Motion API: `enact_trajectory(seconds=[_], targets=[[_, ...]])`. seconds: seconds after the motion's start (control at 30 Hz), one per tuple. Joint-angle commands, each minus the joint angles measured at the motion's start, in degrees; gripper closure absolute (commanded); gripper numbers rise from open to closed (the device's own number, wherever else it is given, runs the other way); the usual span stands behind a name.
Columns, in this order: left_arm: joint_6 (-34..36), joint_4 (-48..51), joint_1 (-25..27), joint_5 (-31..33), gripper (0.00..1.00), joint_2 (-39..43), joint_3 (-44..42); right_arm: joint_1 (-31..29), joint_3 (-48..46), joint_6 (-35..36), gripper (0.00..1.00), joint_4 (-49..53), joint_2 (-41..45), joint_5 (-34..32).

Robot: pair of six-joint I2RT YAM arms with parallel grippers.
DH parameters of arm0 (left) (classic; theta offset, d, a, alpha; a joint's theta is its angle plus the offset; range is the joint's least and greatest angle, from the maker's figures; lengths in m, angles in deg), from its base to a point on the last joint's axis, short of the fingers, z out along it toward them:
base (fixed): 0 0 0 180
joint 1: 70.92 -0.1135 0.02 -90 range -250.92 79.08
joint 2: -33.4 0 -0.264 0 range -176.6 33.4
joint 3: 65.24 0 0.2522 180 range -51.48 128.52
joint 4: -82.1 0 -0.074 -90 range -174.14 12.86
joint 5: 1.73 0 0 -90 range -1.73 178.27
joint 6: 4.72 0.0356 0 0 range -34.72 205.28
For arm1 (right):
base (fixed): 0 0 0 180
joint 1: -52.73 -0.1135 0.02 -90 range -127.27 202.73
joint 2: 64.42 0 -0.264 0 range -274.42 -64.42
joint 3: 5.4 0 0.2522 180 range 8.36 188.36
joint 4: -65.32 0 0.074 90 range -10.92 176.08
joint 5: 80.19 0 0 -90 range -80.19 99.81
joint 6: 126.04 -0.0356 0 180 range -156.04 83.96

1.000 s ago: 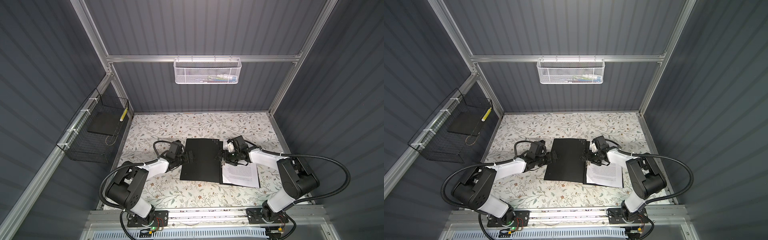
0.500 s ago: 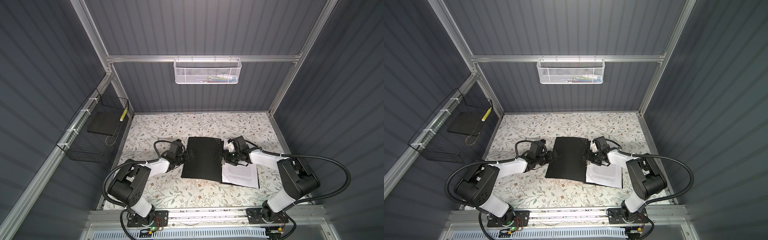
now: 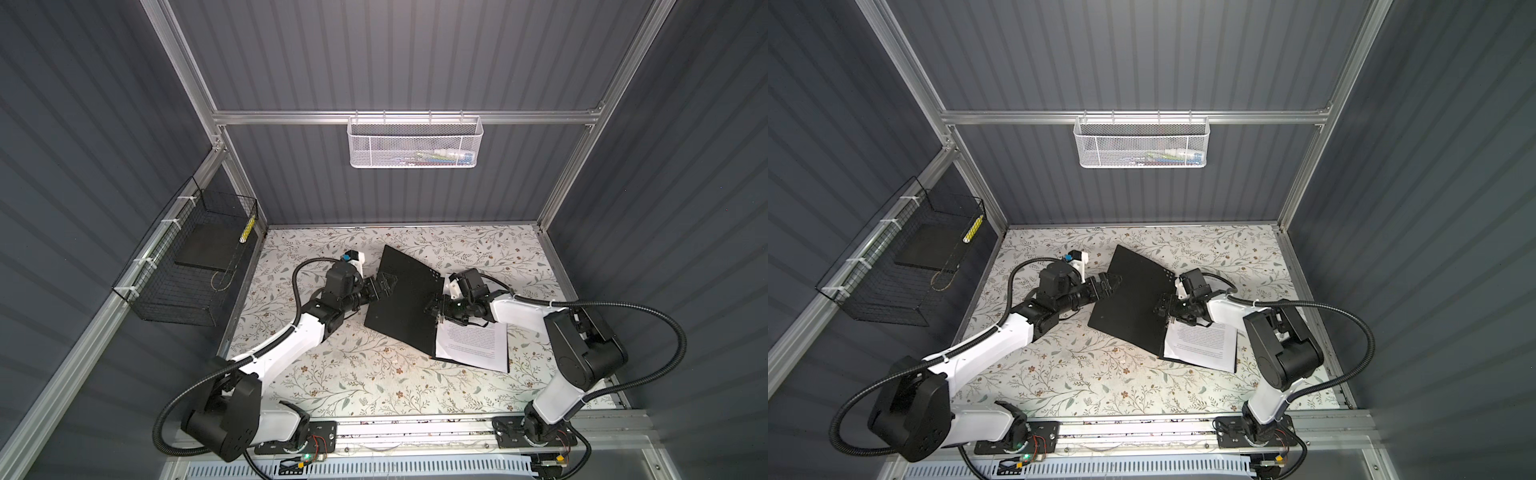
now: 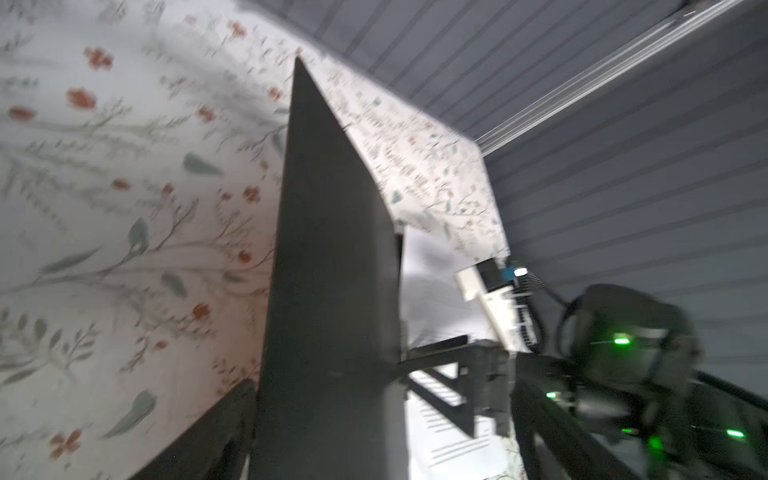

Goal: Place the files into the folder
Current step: 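Lift the black cover with the left gripper and fold it over the sheets, then release the orange cover and draw both grippers back from the folder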

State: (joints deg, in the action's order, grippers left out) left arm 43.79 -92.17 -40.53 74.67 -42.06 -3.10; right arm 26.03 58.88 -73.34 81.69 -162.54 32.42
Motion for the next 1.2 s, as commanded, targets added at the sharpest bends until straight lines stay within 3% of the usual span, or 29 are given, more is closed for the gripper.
enact_trajectory(seconds=[0.0,0.2,0.37,0.57,0.77,0.9,1.03,1.17], targets=[[-0.1,3.1,4.3,-12.2,0.05,0.1,1.9,-6.0,0.8,-3.7,0.11,-5.6,-2.9,12.7],[0.7,4.6,4.3,-14.2,0.05,0.5,7.0,-7.3,3.5,-3.8,0.10,-5.8,-1.9,12.7],[0.2,3.8,4.6,-13.6,0.06,0.3,5.7,-5.2,2.4,-1.6,0.09,6.1,7.5,1.4],[3.0,6.3,7.2,-13.7,0.06,-2.7,11.4,1.8,-4.1,-2.6,0.09,15.8,20.3,-6.7],[5.0,8.2,12.0,-12.9,0.06,-5.8,14.9,10.9,-13.8,-3.9,0.08,19.4,37.9,-9.3],[6.4,10.0,15.1,-11.6,0.05,-7.6,17.1,18.6,-16.3,-1.6,0.09,24.8,47.3,-9.1],[8.5,12.4,20.0,-9.1,0.03,-11.0,21.2,26.3,-17.3,0.4,0.09,24.4,48.2,-0.4],[11.2,22.4,23.9,2.4,0.00,-14.2,27.7,27.3,-18.1,-0.5,0.08,22.4,44.1,5.6]])
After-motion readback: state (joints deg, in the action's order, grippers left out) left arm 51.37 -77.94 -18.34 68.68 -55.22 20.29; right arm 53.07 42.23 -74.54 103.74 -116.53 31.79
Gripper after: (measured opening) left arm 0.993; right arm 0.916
